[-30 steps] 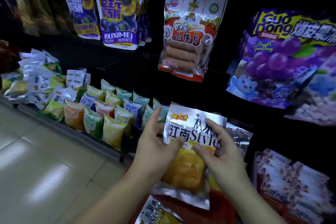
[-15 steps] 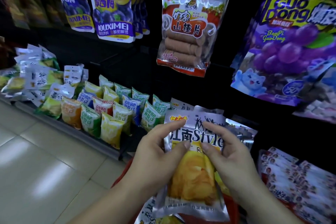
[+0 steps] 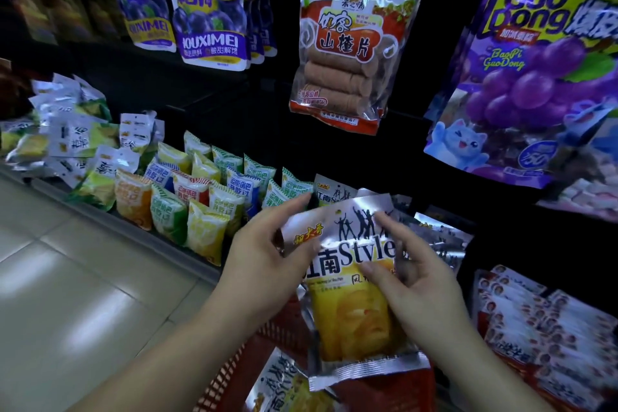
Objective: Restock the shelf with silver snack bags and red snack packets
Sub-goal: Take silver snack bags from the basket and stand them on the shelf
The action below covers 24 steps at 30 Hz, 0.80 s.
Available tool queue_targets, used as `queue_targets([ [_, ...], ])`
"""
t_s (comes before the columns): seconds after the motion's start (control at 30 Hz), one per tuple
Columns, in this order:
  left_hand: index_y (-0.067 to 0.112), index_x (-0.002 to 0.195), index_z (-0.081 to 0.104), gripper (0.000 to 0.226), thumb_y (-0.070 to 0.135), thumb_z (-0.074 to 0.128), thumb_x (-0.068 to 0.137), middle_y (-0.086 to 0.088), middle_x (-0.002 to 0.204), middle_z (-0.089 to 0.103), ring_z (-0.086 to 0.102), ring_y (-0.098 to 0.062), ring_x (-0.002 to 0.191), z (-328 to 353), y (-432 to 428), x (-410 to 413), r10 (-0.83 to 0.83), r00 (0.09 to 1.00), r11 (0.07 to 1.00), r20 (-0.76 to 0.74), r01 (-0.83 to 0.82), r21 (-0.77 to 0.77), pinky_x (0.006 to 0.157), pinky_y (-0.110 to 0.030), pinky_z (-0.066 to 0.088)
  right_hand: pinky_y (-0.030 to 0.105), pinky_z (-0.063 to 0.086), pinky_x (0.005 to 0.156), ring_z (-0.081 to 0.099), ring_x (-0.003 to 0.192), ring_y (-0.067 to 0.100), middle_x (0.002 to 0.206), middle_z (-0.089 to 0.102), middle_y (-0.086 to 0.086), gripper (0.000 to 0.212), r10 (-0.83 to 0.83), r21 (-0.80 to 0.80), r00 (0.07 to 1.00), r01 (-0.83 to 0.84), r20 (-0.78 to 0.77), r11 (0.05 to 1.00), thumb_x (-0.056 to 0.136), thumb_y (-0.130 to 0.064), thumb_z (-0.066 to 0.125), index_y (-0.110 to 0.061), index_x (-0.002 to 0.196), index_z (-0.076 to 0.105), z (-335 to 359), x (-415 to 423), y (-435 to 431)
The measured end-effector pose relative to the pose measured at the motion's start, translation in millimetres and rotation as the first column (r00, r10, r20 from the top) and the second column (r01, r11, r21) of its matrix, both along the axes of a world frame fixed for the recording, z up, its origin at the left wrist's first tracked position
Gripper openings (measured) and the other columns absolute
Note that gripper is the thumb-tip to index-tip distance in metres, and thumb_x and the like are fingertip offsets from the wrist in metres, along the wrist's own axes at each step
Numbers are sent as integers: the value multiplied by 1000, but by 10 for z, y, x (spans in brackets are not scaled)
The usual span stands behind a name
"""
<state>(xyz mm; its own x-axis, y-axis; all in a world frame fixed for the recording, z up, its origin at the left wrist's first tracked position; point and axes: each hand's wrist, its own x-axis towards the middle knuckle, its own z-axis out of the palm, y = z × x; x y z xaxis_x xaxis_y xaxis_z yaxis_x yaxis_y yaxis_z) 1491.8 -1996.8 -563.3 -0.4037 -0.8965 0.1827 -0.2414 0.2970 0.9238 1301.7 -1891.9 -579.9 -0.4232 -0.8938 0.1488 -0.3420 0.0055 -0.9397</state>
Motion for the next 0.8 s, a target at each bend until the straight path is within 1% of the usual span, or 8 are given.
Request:
queue_targets([
  [0.07, 52, 147, 39, 72, 28, 77, 90, 9, 101, 65, 69, -12, 87, 14, 25, 5, 27, 998, 999, -56, -25, 46, 71, -23, 55, 44, 59, 92, 64, 117, 28, 128, 66, -16, 63, -30, -26, 999, 31, 34, 999, 89, -20, 78, -60, 133, 55, 16, 10, 10],
  [0.17, 46, 158, 16, 101, 18, 81, 87, 25, 116, 62, 73, -6, 92, -14, 141, -20, -24, 990, 960, -142, 63, 273, 73, -24, 60, 50, 59, 83, 64, 103, 41, 115, 70, 14, 51, -109, -44, 991, 113, 83, 993, 91, -24, 75, -57, 127, 59, 61, 8, 11],
  [0.23, 42, 157, 24, 94, 9, 79, 87, 16, 116, 71, 74, -6, 96, -48, 268, -57, -136, 975, 905, -177, 195, 378, 76, -27, 62, 41, 60, 80, 66, 101, 30, 105, 74, -10, 46, -160, -61, 980, 168, 119, 984, 92, -24, 74, -54, 124, 60, 75, -1, 2],
  [0.4, 49, 145, 37, 79, 4, 72, 91, 12, 112, 76, 73, -8, 105, -42, 317, -88, -84, 973, 938, -214, 150, 314, 85, -36, 62, 44, 59, 94, 66, 119, 13, 141, 57, -22, 75, 43, 12, 969, -47, 242, 999, 80, -26, 81, -55, 141, 50, 116, -38, 38],
  [0.53, 42, 155, 29, 87, 15, 78, 89, 9, 115, 75, 72, -12, 108, -87, 222, -35, 28, 965, 956, -260, 50, 289, 89, -45, 60, 38, 55, 104, 70, 113, 9, 124, 67, -28, 76, 188, 9, 960, -194, 209, 981, 87, 2, 75, -39, 145, 49, 133, -38, 97],
  [0.67, 58, 148, 23, 96, 15, 82, 85, 32, 116, 67, 63, 12, 109, -133, 291, -5, -189, 970, 923, -155, 229, 310, 80, -12, 56, 9, 51, 92, 61, 114, -12, 111, 61, -47, 62, 61, -7, 989, -60, 134, 998, 91, -1, 72, -42, 135, 57, 115, -40, 86],
  [0.73, 64, 142, 26, 93, 16, 82, 85, 49, 114, 55, 52, 25, 109, -136, 327, -4, -224, 971, 924, -86, 240, 297, 81, -6, 52, 17, 54, 97, 59, 118, -12, 117, 63, -39, 61, 42, 2, 987, -43, 152, 999, 90, -4, 74, -41, 136, 57, 109, -76, 85],
  [0.8, 62, 143, 35, 83, 22, 80, 86, 35, 135, 56, 52, 12, 126, -158, 285, 4, -149, 982, 942, -115, 177, 286, 97, -19, 54, 22, 51, 104, 50, 124, -19, 131, 55, -34, 69, 121, 53, 985, -128, 123, 990, 90, -4, 75, -40, 144, 50, 110, -100, 108],
])
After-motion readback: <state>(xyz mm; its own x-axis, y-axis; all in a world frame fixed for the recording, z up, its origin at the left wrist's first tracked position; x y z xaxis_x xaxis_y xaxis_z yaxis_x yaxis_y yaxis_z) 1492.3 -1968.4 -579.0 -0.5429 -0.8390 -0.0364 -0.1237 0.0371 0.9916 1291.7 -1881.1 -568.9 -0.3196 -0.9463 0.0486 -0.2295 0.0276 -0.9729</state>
